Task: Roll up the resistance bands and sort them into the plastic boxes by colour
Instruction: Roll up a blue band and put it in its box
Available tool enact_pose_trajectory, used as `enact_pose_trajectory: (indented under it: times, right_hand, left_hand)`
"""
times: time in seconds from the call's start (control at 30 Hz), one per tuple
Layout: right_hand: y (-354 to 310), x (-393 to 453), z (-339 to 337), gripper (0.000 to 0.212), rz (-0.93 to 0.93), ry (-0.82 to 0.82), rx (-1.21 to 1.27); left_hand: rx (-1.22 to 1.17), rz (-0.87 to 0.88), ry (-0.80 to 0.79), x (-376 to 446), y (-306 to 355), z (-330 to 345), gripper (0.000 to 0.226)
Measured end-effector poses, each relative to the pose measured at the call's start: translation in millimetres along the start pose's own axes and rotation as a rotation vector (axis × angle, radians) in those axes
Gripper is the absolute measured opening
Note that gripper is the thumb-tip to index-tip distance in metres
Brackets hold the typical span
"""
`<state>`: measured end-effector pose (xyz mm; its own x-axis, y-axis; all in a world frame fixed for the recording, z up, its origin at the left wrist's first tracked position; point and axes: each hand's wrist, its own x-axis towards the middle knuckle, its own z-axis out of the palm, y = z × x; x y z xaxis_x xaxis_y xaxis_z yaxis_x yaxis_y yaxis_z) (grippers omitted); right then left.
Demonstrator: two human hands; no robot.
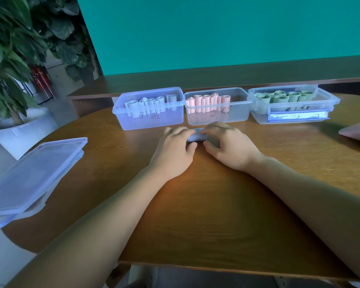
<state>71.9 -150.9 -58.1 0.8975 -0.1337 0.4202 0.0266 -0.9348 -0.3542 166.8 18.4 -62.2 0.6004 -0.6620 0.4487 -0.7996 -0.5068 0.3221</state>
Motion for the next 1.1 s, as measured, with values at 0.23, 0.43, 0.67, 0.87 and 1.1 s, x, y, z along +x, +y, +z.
enact_pose_trajectory:
  times: [0.23,0.43,0.67,0.87,1.1]
  right_hand:
    - [2,13,2,0.044,0.046,-0.057,-0.086]
    - [9,28,11,0.047,0.076,-0.097,-0.159]
    - [15,39,14,0.039,0.107,-0.029,-0.09]
    - [19,47,18,0.034,0.145,-0.024,-0.075]
    - [16,46,18,0.029,0.131,-0.04,-0.055]
  left_hand:
    - [0.002,0.051,0.042,11,-5,2,0.036]
    - [0.009,0.011,-0.025,22,-10,6,0.042]
    - [0.036,-0.048,-0.098,36,-17,11,0.047]
    - [-0.02,-0.059,-0.1,41,-18,11,0.043]
    - [-0.107,-0.093,-0.086,36,-14,6,0.038]
